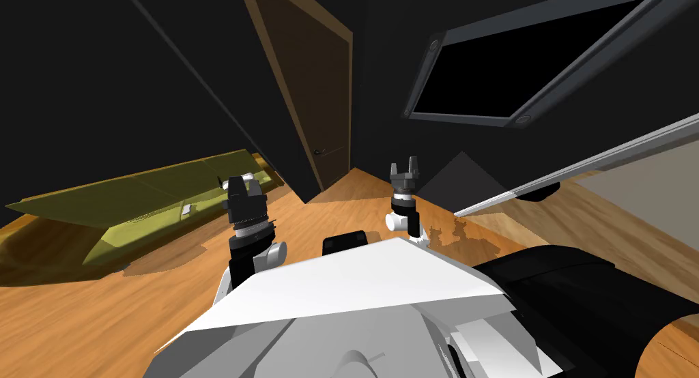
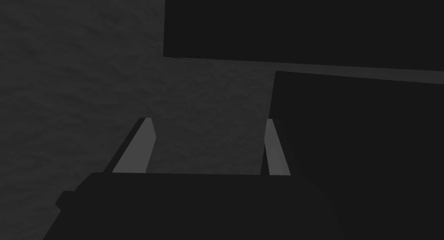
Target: Pull the door open
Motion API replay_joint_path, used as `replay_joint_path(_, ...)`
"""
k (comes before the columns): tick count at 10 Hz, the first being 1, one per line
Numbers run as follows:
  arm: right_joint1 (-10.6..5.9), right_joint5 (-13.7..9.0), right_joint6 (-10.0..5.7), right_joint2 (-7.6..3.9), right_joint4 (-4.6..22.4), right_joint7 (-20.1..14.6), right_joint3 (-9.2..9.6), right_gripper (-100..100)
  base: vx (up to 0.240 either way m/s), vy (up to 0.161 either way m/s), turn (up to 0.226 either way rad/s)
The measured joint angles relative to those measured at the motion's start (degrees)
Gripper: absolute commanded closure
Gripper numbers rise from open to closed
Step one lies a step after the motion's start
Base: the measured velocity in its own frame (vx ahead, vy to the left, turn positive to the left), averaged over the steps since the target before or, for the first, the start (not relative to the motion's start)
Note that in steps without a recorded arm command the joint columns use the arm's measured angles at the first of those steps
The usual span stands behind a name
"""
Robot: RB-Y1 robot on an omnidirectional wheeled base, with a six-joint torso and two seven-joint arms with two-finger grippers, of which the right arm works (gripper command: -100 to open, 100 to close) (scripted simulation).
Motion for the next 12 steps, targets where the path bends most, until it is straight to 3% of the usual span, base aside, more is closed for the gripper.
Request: replay_joint_path(12, -6.16, -0.3, -0.65, -2.65, 14.4, 0.3, -0.09, -100, 0.095, -0.005, 0.120)
